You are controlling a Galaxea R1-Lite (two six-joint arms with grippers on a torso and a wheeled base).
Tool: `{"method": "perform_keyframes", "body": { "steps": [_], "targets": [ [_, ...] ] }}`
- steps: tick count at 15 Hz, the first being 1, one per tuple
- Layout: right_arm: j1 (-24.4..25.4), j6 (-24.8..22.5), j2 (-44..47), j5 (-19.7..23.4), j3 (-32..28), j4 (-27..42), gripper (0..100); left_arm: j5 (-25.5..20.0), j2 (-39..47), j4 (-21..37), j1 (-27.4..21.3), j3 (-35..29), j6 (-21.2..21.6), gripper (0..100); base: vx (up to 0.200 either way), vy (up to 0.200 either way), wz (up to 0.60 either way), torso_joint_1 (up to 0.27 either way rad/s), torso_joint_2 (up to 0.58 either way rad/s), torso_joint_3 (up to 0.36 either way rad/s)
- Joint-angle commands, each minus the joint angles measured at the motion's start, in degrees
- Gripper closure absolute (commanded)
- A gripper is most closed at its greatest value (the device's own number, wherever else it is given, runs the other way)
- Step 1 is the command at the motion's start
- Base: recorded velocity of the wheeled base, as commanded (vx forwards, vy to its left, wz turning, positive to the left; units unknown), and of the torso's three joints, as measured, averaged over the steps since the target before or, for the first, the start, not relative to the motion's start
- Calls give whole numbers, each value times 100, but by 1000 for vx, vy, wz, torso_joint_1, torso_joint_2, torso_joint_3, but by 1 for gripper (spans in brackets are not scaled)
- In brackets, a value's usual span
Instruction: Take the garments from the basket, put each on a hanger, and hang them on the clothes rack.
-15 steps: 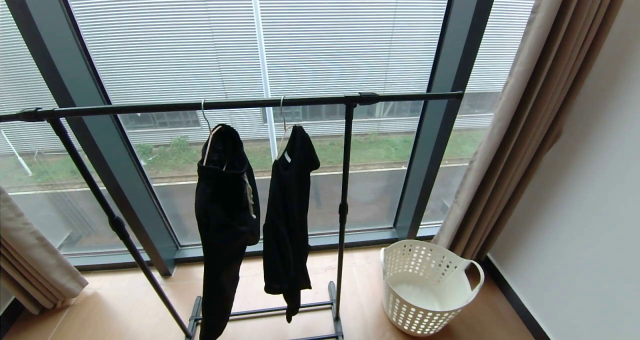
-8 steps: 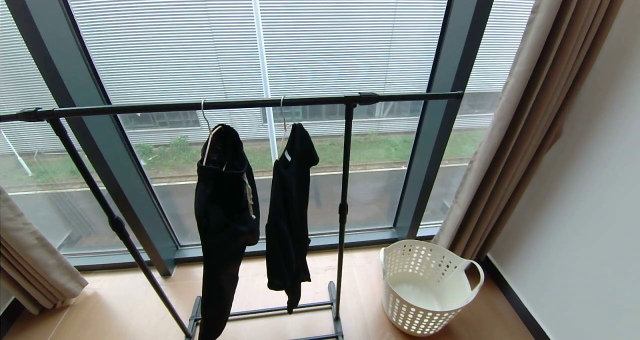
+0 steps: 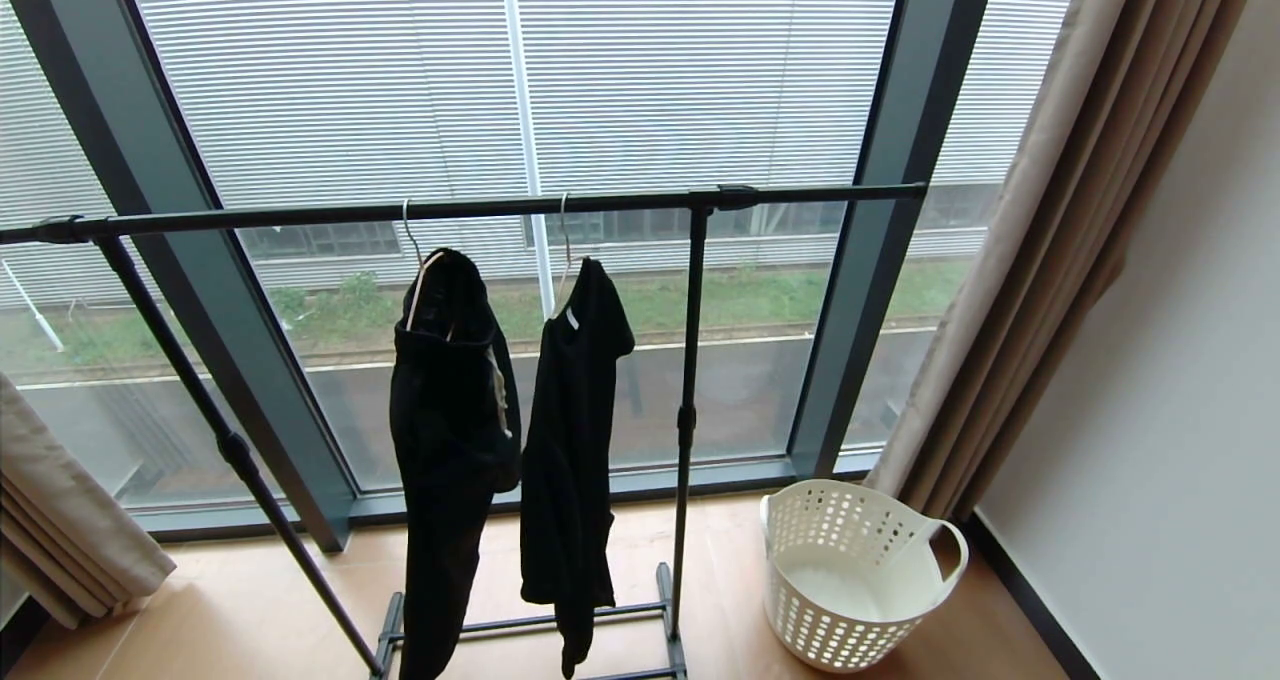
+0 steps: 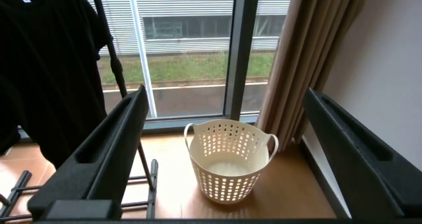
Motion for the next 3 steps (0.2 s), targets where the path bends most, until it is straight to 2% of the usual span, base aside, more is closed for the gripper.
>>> {"method": "perform_keyframes", "body": {
  "steps": [1, 3],
  "targets": [
    [2, -51, -2, -1, 0, -4, 0, 4, -2, 1, 0, 0, 0, 0, 0, 0, 0, 0, 0, 0],
    [2, -69, -2, -1, 0, 14, 0, 4, -2, 1, 0, 9, -8, 0, 0, 0, 0, 0, 0, 0]
  ]
}}
